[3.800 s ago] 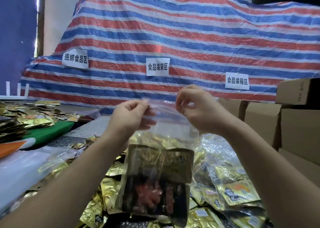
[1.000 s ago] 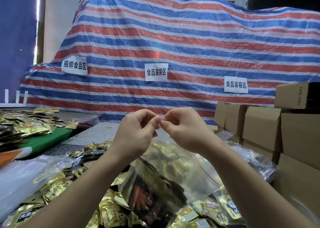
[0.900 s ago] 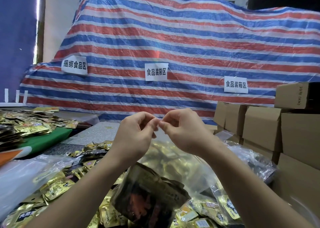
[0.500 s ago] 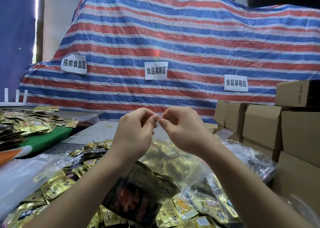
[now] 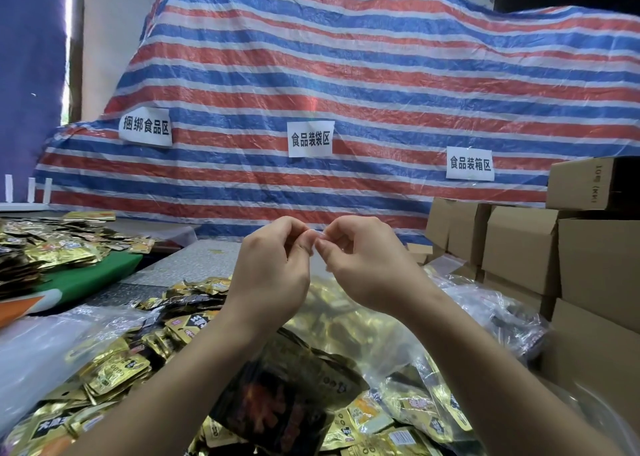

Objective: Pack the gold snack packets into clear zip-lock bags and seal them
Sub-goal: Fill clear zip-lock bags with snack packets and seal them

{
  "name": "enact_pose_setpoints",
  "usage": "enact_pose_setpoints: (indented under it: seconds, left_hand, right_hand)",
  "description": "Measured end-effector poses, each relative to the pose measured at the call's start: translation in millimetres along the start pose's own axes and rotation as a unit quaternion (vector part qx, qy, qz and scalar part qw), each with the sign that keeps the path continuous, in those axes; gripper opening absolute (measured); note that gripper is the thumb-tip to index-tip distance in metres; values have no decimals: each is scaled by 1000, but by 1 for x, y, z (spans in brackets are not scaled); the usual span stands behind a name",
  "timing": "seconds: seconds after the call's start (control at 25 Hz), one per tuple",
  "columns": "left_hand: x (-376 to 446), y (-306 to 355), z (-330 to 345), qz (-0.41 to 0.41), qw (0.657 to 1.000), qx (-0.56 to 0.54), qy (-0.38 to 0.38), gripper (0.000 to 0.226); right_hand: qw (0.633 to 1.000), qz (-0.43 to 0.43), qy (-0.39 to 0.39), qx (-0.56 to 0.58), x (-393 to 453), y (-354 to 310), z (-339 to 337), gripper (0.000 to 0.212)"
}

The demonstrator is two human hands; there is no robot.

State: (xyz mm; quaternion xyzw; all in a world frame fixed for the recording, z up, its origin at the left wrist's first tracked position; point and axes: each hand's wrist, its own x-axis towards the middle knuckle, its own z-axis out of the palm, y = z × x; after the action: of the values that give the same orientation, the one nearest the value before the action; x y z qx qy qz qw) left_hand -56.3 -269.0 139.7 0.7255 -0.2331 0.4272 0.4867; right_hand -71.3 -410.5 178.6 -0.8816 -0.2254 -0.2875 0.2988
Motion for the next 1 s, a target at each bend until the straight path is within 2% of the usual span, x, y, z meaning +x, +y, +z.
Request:
enact_pose_setpoints:
  seconds: [0.2, 0.4, 0.52, 0.68, 1.0]
  left_hand:
    - [-2, 1, 1, -26, 999, -28, 17, 17]
    - [0, 2, -4, -60, 994, -80, -43, 17]
    - [1, 2, -2, -69, 994, -85, 3, 17]
    - [1, 0, 1, -85, 989, -82, 88, 21]
    - [-2, -15, -3, -120, 979, -90, 135, 26]
  right_hand:
    - [1000, 6, -21, 13, -2, 5, -1, 14]
    - [999, 7, -11, 45, 3, 3, -6, 15]
    - [999, -5, -27, 17, 4, 1, -4, 14]
    - [999, -21, -10, -27, 2, -1, -1, 13]
    - [999, 8, -29, -42, -19, 22, 0, 18]
